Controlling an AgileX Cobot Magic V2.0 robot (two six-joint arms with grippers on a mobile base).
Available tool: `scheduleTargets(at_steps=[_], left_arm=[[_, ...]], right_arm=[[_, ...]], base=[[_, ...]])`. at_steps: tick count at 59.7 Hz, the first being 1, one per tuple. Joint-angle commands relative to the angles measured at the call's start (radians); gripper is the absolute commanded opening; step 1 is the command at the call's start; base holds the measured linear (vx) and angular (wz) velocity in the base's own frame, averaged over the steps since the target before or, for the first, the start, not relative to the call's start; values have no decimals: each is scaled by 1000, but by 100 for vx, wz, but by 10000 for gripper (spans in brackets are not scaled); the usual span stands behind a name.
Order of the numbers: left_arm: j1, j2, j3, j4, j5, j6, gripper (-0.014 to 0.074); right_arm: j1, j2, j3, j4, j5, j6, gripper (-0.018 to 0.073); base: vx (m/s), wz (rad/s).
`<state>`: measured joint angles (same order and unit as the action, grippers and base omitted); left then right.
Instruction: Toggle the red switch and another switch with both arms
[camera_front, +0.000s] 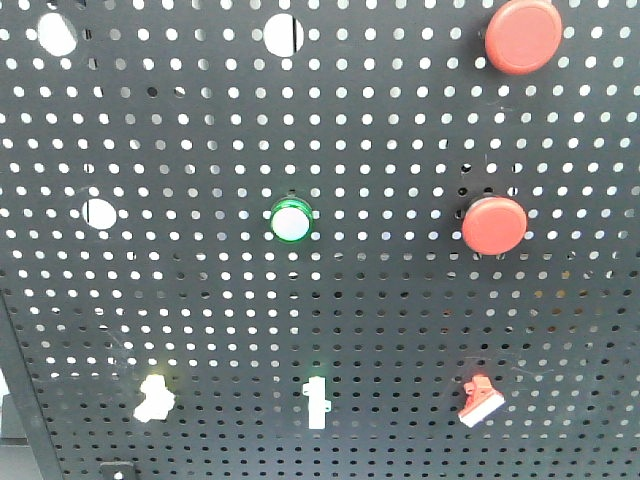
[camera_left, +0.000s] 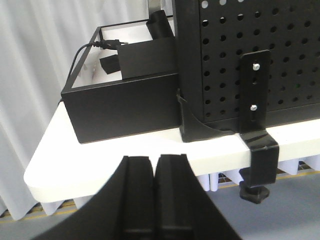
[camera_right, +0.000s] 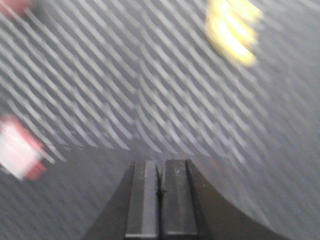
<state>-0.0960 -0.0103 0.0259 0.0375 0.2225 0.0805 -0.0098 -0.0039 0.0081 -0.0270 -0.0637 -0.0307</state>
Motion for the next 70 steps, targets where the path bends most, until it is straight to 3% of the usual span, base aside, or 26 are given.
scheduleTargets(at_steps=[1, 11, 24, 70], left_arm=[[2, -9, 19, -7, -76, -12, 2], [2, -5, 19, -7, -78, -12, 2], [2, -5, 19, -7, -78, -12, 2], [2, -5, 19, -7, -78, -12, 2]], right_arm=[[-25, -6, 28, -1, 52, 12, -6], [-12, -21, 28, -29, 232, 12, -6], [-12, -18, 28, 21, 235, 16, -6], [-13, -18, 28, 27, 235, 16, -6]], base=[[0, 0], [0, 1], [0, 0], [0, 0]])
